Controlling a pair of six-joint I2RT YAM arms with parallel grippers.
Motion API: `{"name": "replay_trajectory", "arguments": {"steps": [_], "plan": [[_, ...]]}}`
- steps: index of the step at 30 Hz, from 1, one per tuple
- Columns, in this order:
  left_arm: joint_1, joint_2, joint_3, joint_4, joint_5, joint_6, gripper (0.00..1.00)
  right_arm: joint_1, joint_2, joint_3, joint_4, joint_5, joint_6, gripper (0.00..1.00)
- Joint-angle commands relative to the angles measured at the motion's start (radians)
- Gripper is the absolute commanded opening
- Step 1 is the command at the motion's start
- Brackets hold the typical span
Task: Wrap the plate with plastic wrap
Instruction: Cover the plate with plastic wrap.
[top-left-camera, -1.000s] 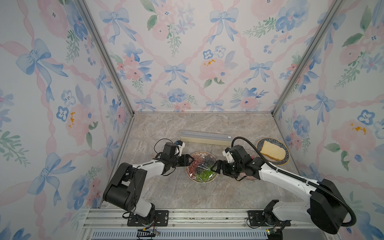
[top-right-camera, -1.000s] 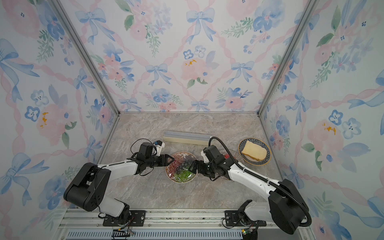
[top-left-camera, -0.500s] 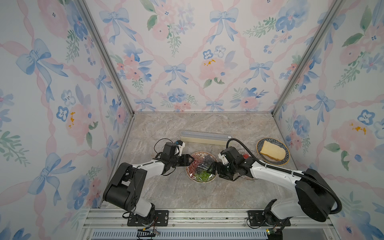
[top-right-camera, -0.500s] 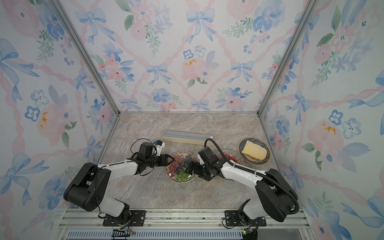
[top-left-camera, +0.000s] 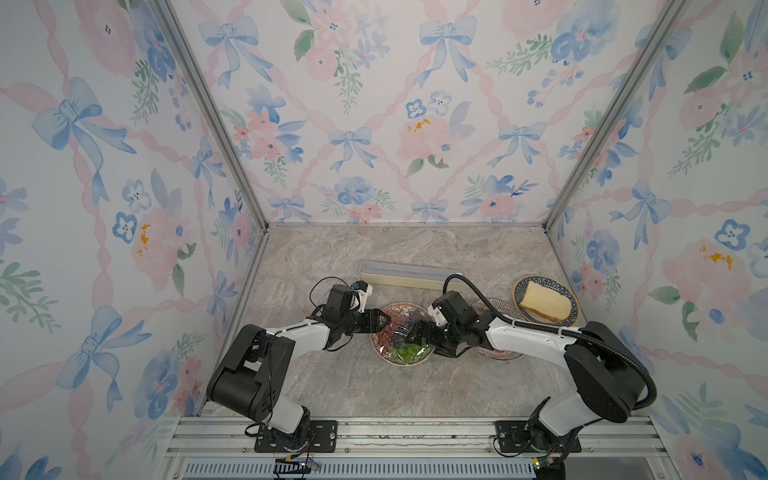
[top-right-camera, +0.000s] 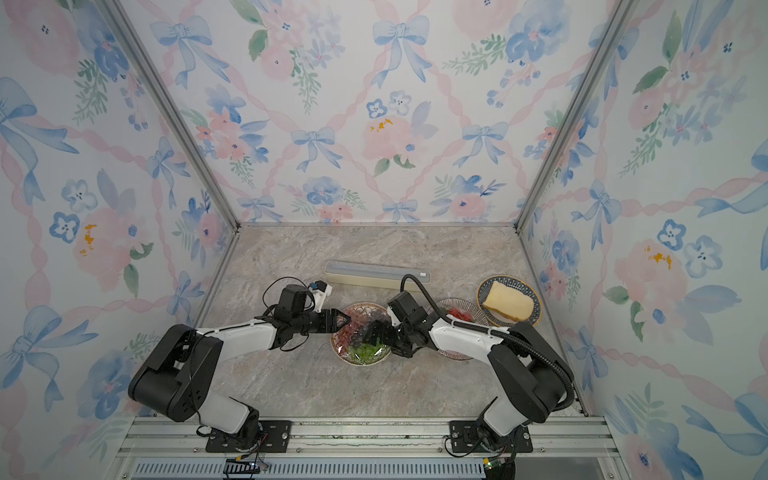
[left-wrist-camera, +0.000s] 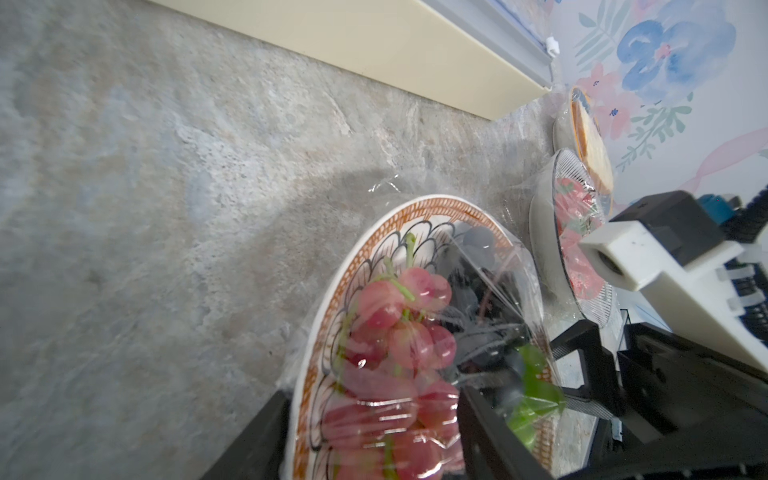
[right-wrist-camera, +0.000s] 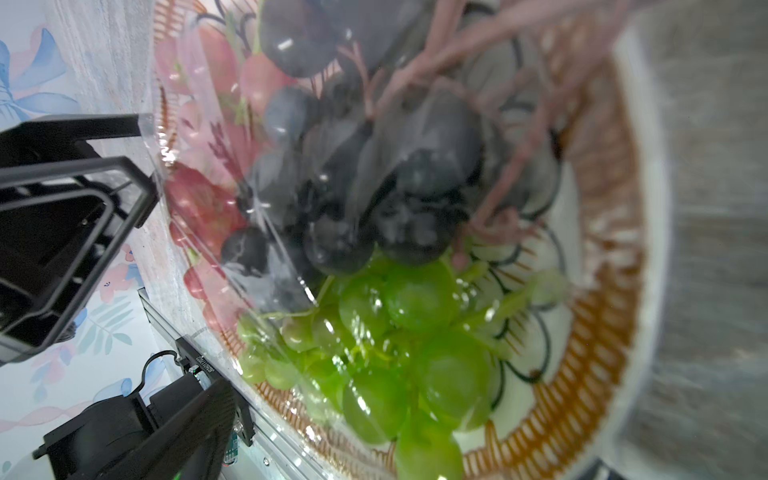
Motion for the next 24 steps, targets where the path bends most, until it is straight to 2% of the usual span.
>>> {"name": "replay_trajectory", "arguments": {"steps": [1,6,12,17,24], "plan": [[-0.014,0.015,-0.006,0.019,0.038,0.015,0.64,0.017,0.03,0.042,0.073,-0.018,0.029,0.97],[-0.018,0.01,-0.008,0.028,0.04,0.006,0.65,0.008,0.01,0.003,0.145,-0.002,0.108,0.97],[0.0,0.002,-0.006,0.03,0.002,0.004,0.65,-0.027,-0.1,-0.045,-0.051,0.061,0.03,0.97],[0.002,0.004,0.0,0.03,0.001,0.006,0.65,-0.033,-0.163,-0.098,-0.117,0.051,0.022,0.97],[0.004,0.003,0.0,0.029,0.001,0.006,0.65,-0.013,-0.213,-0.058,-0.144,0.046,0.014,0.97]]}}
